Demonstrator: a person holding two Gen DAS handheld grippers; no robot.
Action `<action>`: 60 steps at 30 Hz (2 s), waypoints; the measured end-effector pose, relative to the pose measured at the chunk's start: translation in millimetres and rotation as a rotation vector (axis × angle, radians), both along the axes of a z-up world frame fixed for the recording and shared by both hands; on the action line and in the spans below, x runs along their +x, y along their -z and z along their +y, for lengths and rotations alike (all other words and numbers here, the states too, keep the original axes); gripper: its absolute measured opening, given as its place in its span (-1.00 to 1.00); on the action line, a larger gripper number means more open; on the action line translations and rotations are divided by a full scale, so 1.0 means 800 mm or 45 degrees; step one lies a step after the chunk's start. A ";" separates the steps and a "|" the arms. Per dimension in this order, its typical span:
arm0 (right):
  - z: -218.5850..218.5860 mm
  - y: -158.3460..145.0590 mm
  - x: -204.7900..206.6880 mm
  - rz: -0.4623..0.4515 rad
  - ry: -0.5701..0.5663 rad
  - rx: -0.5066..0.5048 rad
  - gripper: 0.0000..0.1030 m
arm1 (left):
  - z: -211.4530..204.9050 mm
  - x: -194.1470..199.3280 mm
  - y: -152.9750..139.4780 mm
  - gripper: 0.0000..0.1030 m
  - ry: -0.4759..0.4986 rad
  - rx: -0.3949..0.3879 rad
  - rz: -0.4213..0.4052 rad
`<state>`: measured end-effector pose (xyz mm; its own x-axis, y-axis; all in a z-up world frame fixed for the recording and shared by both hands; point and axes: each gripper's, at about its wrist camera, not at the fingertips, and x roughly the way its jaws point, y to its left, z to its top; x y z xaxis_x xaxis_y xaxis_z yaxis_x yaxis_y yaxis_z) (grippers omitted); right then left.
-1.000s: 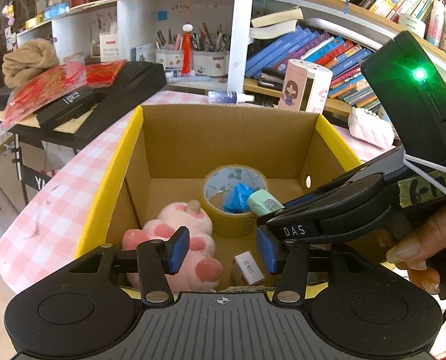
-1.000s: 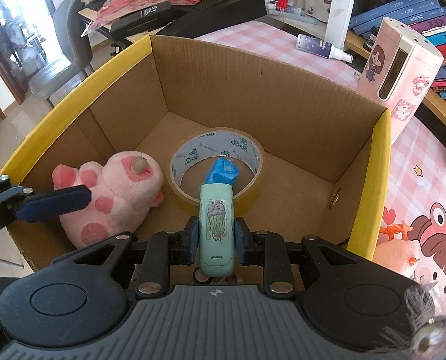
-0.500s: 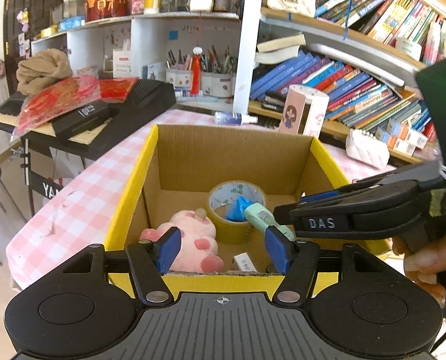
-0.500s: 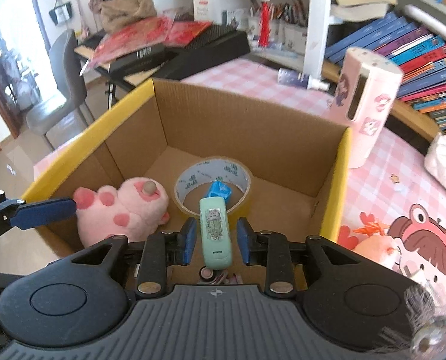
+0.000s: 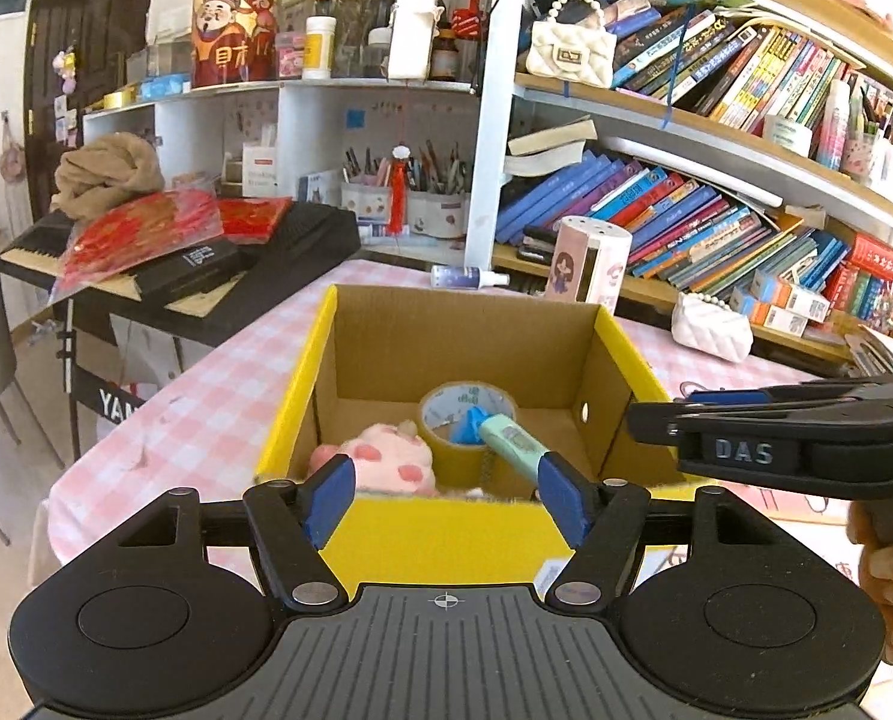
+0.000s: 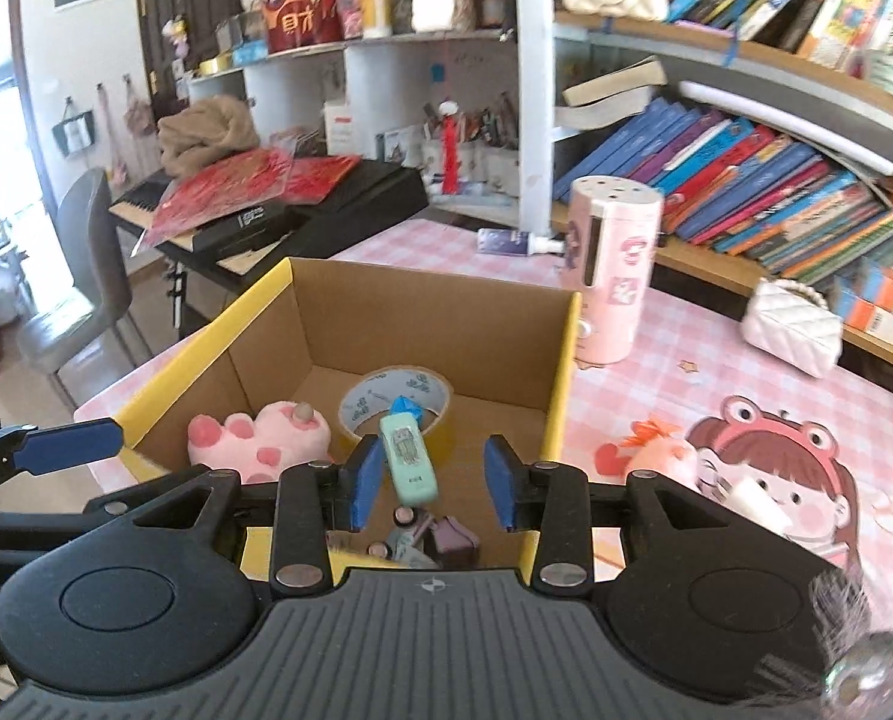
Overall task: Organize objects
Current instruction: 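Raise both open grippers out of the yellow box, then move both grippers toward the small pink pig and white charger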
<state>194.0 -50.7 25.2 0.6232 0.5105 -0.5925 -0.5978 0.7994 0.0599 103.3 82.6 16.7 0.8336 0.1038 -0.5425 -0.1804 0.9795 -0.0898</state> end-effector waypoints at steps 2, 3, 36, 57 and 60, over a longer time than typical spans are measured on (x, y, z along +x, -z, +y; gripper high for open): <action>-0.007 0.001 -0.014 -0.011 0.031 0.007 -0.26 | 0.000 -0.011 0.001 0.42 -0.002 0.001 0.006; -0.010 0.002 -0.021 -0.016 0.048 0.009 -0.22 | -0.001 -0.017 0.002 0.46 -0.005 0.003 0.008; -0.071 0.050 -0.206 -0.033 0.309 -0.088 0.69 | -0.030 -0.142 0.026 0.69 0.090 0.015 0.126; -0.155 0.056 -0.208 -0.006 0.594 -0.088 0.76 | -0.102 -0.113 0.029 0.69 0.346 0.040 0.123; -0.166 0.057 -0.204 0.002 0.628 -0.093 0.76 | -0.112 -0.105 0.030 0.69 0.374 0.038 0.124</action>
